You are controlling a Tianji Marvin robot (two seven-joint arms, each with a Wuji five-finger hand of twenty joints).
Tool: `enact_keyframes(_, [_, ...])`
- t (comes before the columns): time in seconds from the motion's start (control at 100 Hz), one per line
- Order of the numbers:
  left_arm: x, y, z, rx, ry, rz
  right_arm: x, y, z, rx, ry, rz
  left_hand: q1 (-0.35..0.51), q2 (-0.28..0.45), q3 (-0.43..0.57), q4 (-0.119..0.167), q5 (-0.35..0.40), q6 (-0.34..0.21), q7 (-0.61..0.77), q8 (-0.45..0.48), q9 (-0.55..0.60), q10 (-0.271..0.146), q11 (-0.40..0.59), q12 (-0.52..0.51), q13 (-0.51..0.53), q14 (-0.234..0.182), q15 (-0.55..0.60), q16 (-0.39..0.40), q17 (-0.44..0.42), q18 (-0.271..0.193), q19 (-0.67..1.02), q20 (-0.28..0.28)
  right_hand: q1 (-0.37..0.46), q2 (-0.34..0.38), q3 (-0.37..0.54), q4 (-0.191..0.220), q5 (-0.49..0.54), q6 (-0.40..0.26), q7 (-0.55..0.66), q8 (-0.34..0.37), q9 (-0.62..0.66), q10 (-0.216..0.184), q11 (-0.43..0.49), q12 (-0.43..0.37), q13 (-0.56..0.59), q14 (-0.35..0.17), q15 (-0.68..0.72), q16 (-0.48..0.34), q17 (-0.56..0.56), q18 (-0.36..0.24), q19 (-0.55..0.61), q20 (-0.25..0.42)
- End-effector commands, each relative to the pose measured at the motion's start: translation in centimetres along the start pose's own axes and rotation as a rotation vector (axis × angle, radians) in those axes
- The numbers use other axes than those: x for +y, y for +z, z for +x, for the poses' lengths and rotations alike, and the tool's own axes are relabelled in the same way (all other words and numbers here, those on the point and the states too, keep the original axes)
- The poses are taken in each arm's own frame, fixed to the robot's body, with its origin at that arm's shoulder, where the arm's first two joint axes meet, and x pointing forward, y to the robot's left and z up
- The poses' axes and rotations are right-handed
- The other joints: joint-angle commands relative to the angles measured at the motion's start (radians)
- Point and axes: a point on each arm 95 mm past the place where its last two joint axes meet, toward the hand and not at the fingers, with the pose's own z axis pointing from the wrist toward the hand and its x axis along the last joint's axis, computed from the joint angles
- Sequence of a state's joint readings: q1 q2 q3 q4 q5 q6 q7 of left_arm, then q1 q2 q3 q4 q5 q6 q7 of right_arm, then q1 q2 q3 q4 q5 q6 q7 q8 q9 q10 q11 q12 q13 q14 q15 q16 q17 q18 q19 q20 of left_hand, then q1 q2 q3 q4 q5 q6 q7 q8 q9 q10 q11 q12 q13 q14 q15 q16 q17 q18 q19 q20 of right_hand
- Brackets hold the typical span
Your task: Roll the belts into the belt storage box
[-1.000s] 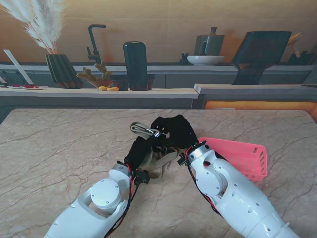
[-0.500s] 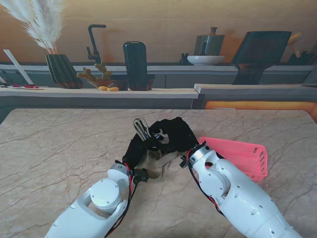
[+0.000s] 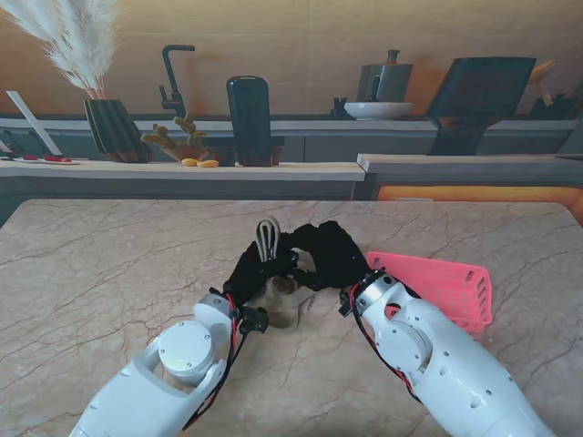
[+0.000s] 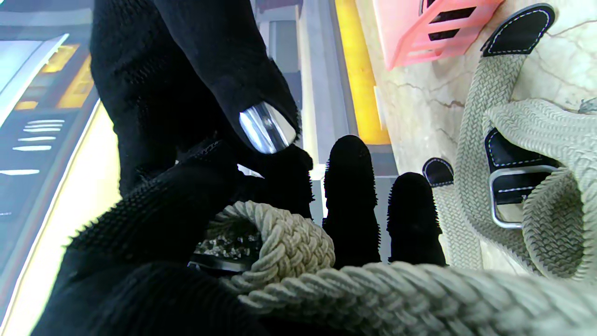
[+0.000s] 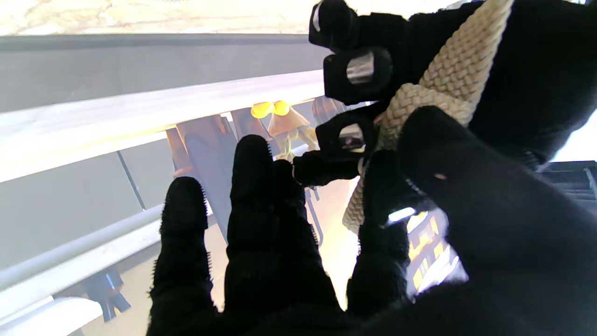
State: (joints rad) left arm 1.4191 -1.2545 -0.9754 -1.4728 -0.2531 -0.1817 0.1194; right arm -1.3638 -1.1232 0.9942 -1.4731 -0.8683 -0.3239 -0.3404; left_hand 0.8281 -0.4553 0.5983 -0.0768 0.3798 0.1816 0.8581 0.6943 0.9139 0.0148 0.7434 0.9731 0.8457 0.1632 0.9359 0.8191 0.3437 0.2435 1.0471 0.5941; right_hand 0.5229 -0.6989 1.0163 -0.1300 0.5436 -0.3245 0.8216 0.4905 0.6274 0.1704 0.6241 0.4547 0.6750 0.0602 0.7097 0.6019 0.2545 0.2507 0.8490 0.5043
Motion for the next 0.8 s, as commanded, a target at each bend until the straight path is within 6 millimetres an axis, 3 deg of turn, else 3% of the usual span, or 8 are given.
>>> enact_keyframes(0.0, [0.3, 0.5, 1.0, 0.026, -0.002, -0.014, 0.2, -0.4, 1.2, 0.038, 0.005, -0.015, 0.000, 0.016, -0.026, -0.008, 0.005, -0.178, 0.046, 0.047, 0.037, -0.051, 0.105, 0.036, 0.045, -0.041, 0.077, 0.061, 0.016, -0.025, 0.049, 0.038, 0.008, 0.025, 0.040, 0.040, -0.013, -0.110, -0.044, -0.006, 0.037, -0.066, 0.057, 0.010, -0.015, -0.021, 0.015, 0.009, 0.000, -0.026, -0.015, 0.022])
enact_keyframes(0.08, [0.1, 0.5, 1.0, 0.022, -0.002, -0.030, 1.3, -1.0, 1.3, 0.046, -0.004, -0.045, 0.088, 0.075, -0.126, -0.004, 0.016, -0.210, 0.144, 0.116, 0.060, -0.042, 0.241, 0.056, 0.079, -0.048, 0.185, 0.129, 0.028, -0.017, 0.077, 0.062, 0.002, 0.017, 0.033, 0.020, 0.016, -0.101, -0.039, -0.015, 0.048, -0.071, 0.052, 0.003, -0.005, -0.024, 0.010, 0.003, 0.012, -0.033, -0.011, 0.023])
enact_keyframes(0.13, [-0.1, 0.6, 0.9, 0.018, -0.016, -0.043, 2.0, -1.5, 1.3, 0.048, -0.013, -0.062, 0.117, 0.117, -0.140, -0.004, 0.023, -0.207, 0.145, 0.120, 0.075, -0.032, 0.296, 0.071, 0.089, -0.037, 0.236, 0.158, 0.026, -0.013, 0.089, 0.070, 0.004, 0.004, 0.022, -0.026, 0.039, -0.104, -0.016, -0.051, 0.056, -0.076, 0.047, -0.002, 0.005, -0.028, 0.005, -0.002, 0.024, -0.042, -0.006, 0.025])
enact_keyframes(0.25, [-0.3, 0.6, 0.8, 0.004, -0.058, -0.078, 3.4, -2.5, 1.2, 0.049, -0.036, -0.103, 0.159, 0.137, -0.142, -0.019, 0.056, -0.186, 0.108, 0.088, 0.111, -0.009, 0.367, 0.142, 0.097, 0.005, 0.272, 0.176, 0.013, 0.010, 0.104, 0.086, -0.010, -0.007, 0.004, -0.045, 0.049, -0.085, 0.011, -0.060, 0.068, -0.087, 0.040, -0.007, 0.020, -0.039, -0.007, -0.008, 0.047, -0.058, -0.001, 0.028])
enact_keyframes(0.38, [-0.6, 0.6, 0.6, -0.001, -0.046, -0.126, 4.9, -3.5, 0.8, 0.042, -0.066, -0.136, 0.107, 0.085, 0.006, -0.051, 0.119, -0.177, 0.092, 0.067, 0.164, 0.007, 0.396, 0.194, 0.125, 0.031, 0.300, 0.162, 0.027, 0.035, 0.118, 0.090, -0.028, 0.005, -0.007, -0.037, 0.030, -0.057, 0.007, -0.058, 0.082, -0.103, 0.025, -0.013, 0.034, -0.051, -0.023, -0.014, 0.067, -0.072, 0.000, 0.030])
enact_keyframes(0.46, [-0.9, 0.6, 0.5, -0.001, -0.039, -0.174, 5.7, -4.0, 0.5, 0.040, -0.080, -0.146, 0.067, 0.045, 0.109, -0.062, 0.154, -0.173, 0.099, 0.065, 0.191, 0.014, 0.413, 0.198, 0.140, 0.050, 0.311, 0.156, 0.033, 0.050, 0.123, 0.086, -0.055, 0.018, -0.011, 0.033, -0.004, -0.035, -0.032, -0.003, 0.099, -0.112, 0.006, -0.015, 0.054, -0.056, -0.045, -0.015, 0.083, -0.079, -0.007, 0.038])
enact_keyframes(0.59, [-1.0, 0.7, 0.3, -0.002, -0.034, -0.239, 6.8, -4.6, -0.3, 0.037, -0.096, -0.111, 0.020, 0.026, 0.202, -0.058, 0.179, -0.170, 0.115, 0.088, 0.197, 0.036, 0.395, 0.186, 0.134, 0.081, 0.289, 0.143, 0.029, 0.075, 0.108, 0.077, -0.074, 0.028, -0.061, 0.029, -0.138, -0.046, -0.092, 0.018, 0.091, -0.121, -0.037, -0.031, 0.062, -0.061, -0.090, -0.028, 0.093, -0.088, -0.024, 0.043])
enact_keyframes(0.79, [-0.8, 0.8, 0.0, -0.007, -0.016, -0.322, 7.7, -5.3, -1.4, 0.002, -0.061, 0.002, -0.043, -0.010, 0.347, -0.024, 0.196, -0.173, 0.135, 0.156, 0.192, 0.074, 0.347, 0.166, 0.110, 0.125, 0.242, 0.132, 0.003, 0.091, 0.080, 0.069, -0.095, 0.063, -0.173, 0.034, -0.368, -0.048, -0.175, 0.003, 0.004, -0.112, -0.118, -0.058, 0.042, -0.045, -0.183, -0.051, 0.084, -0.095, -0.066, 0.061])
